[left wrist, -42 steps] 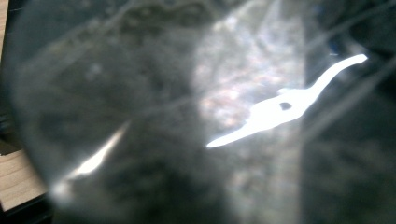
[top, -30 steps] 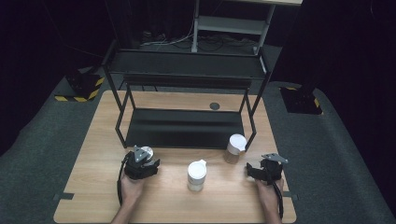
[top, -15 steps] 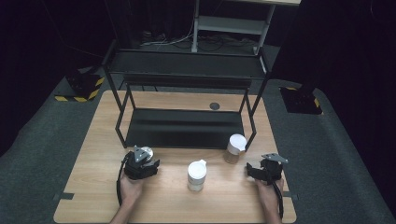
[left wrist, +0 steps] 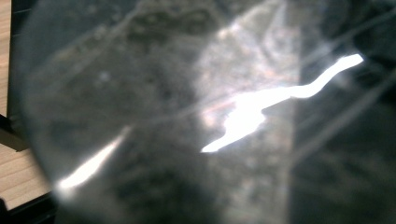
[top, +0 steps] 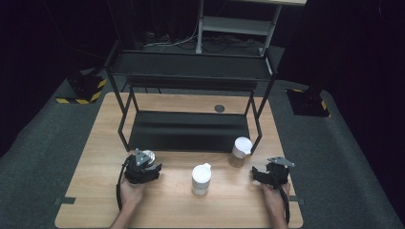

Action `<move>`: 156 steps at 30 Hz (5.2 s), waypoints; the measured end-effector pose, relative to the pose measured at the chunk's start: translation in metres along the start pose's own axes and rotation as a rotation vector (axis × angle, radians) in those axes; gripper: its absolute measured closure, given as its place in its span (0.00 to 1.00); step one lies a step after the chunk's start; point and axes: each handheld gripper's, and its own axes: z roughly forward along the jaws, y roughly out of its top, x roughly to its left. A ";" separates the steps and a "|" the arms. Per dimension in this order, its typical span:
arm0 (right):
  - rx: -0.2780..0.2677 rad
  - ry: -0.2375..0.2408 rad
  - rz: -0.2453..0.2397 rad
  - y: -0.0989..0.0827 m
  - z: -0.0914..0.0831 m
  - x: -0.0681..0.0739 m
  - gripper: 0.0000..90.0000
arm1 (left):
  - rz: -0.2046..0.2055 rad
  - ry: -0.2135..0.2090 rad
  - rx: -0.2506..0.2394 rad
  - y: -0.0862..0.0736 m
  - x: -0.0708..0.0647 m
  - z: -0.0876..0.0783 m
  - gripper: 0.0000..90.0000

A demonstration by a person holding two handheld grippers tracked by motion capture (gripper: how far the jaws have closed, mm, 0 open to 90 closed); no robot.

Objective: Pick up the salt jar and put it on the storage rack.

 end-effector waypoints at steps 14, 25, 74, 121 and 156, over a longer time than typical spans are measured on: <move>0.000 0.001 0.001 0.000 0.000 0.000 0.12 | 0.015 -0.048 0.000 0.013 0.008 -0.004 0.35; 0.000 0.002 0.000 0.000 0.000 0.000 0.13 | 0.014 -0.067 0.008 0.025 0.012 -0.002 0.35; 0.000 0.006 -0.006 0.000 0.000 -0.001 0.13 | -0.052 -0.056 0.000 0.078 0.026 0.029 0.35; -0.001 0.011 -0.009 0.000 -0.001 -0.001 0.13 | -0.051 0.021 0.058 0.105 0.021 0.083 0.35; -0.001 0.013 -0.009 0.000 -0.001 -0.001 0.13 | -0.060 0.037 0.046 0.098 0.022 0.098 0.35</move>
